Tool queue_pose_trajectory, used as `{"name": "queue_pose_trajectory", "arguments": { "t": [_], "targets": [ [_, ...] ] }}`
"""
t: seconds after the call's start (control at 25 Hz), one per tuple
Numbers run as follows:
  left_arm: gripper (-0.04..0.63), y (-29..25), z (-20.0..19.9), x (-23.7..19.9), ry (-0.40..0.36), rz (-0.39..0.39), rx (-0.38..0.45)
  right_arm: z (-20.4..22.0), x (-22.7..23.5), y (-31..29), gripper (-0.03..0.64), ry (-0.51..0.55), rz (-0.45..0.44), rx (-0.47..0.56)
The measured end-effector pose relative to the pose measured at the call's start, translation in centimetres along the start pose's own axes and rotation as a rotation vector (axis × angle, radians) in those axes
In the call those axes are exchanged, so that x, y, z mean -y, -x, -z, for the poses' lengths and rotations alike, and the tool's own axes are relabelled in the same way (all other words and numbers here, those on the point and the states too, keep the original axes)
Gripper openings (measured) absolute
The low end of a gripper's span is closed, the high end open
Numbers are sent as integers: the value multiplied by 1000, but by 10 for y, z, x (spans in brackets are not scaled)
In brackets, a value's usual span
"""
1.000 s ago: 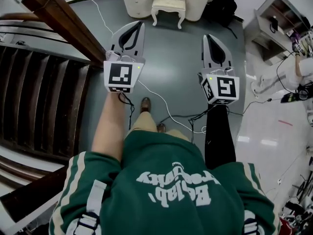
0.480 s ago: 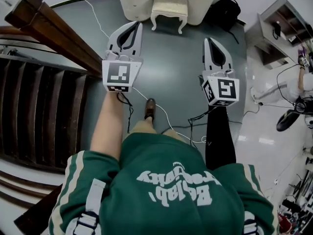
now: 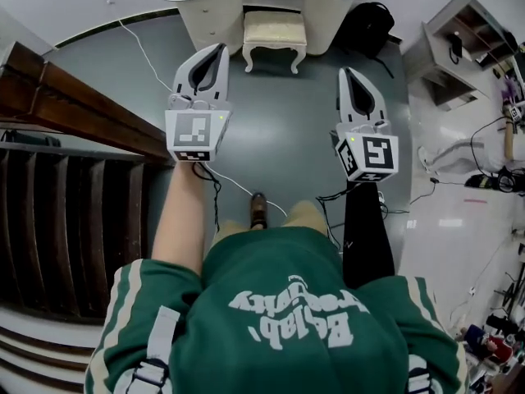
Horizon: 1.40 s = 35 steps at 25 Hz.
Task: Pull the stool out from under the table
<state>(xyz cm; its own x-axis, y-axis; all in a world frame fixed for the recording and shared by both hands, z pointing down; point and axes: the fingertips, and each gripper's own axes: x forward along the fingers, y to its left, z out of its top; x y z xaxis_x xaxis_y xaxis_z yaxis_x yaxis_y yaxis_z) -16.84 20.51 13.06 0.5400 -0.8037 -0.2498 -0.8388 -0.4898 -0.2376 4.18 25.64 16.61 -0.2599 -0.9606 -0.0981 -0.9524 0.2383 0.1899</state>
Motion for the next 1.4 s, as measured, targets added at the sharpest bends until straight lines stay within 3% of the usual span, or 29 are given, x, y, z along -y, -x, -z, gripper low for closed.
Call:
{"name": "queue_pose_trajectory", "arguments": {
  "t": [0.36, 1.04, 1.4],
  "targets": [
    [14, -65, 28, -18, 14, -3, -10, 20, 38, -54, 8, -6, -3, -21],
    [14, -318, 94, -78, -70, -95, -43, 55, 172, -306, 8, 27, -143, -5],
    [14, -381, 129, -105, -83, -124, -97, 78, 196, -387, 8, -8, -198, -4]
  ]
}}
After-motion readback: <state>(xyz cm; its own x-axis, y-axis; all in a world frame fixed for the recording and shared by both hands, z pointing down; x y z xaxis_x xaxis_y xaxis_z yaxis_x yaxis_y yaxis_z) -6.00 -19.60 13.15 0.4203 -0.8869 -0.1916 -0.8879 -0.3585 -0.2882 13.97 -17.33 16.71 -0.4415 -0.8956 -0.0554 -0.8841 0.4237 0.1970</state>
